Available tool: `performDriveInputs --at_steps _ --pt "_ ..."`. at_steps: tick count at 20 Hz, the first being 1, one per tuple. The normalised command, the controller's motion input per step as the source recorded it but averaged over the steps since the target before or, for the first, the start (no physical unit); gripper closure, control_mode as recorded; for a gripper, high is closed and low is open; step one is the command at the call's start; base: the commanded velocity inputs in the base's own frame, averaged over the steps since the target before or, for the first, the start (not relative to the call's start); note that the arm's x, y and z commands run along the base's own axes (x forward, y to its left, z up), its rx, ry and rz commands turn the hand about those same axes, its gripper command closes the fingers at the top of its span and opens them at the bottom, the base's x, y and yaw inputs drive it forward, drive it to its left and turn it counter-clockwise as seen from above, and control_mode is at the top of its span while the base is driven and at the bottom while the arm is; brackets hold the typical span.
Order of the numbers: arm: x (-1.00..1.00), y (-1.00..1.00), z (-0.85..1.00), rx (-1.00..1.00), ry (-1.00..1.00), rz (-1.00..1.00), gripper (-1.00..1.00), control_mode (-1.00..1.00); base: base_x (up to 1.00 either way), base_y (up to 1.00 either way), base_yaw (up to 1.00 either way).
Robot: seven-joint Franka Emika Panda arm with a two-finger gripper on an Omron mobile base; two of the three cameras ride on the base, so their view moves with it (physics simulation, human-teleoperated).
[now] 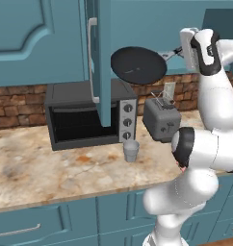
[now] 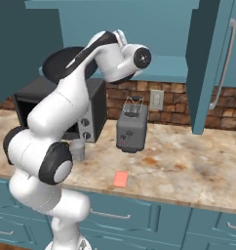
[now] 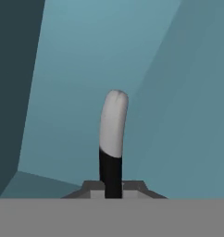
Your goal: Pick the pan from the cabinet and place it on the stove. Then turn on the stove burner for the pan.
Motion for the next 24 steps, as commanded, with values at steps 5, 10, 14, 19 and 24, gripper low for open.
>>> performDriveInputs --at_steps 5,10,14,19,24 --pt "-0.65 -0.02 0.00 0.01 0.01 -0.07 1.00 -1.00 0.00 0.00 0.00" --pt "-0.70 -0.03 0.00 0.00 0.02 -0.06 1.00 -1.00 0.00 0.00 0.00" --pt "-0.72 -0.04 0.00 0.00 0.02 -0.06 1.00 -1.00 0.00 0.00 0.00" --pt "-0.72 -0.04 -0.03 0.00 0.04 -0.05 1.00 -1.00 0.00 0.00 0.00" --pt "-0.76 -0.07 -0.10 0.00 0.05 -0.04 1.00 -1.00 0.00 0.00 0.00"
